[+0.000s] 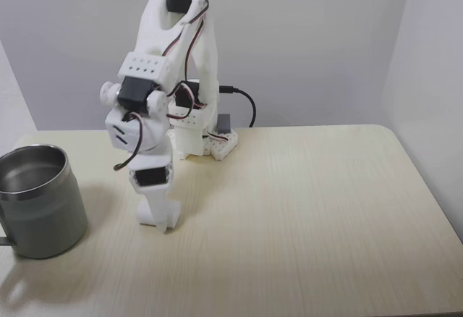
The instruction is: Grasp a dressing and put it in the cup.
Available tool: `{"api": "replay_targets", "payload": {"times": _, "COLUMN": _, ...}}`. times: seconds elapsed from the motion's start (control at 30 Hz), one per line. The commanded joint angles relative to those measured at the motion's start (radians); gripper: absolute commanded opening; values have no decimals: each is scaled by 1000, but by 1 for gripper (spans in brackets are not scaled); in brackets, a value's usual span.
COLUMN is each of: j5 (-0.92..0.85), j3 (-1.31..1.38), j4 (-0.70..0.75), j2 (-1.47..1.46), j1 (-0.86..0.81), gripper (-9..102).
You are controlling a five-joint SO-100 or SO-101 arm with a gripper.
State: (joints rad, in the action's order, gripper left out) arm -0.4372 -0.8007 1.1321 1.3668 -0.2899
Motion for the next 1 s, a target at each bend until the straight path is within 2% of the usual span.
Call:
{"api": "replay_targets", "payload": {"times": 0.0, "j5": 12, "j3": -21, "j4": -8, "j2": 20, "j1": -6, "gripper": 24}}
{"api": "replay_targets", "payload": {"times": 0.2, "j5": 34, "j3": -80, "j4": -9, "j2": 94, "j1": -3, "gripper": 4}}
{"api": "replay_targets", "payload": {"times": 0.47, "j5": 61, "j3": -106, "j4": 12, "j2": 51, "j1": 17, "gripper": 0}}
{"api": "replay_targets", "payload": {"times": 0.77, "j5": 92, "j3": -354, "j4": 321, "j2": -138, "j1": 67, "gripper": 0}}
{"api": "replay_targets", "payload": {"times": 0.97, "j5": 54, "j3": -578, "j4": 492, "j2": -189, "j1": 5, "gripper": 0}}
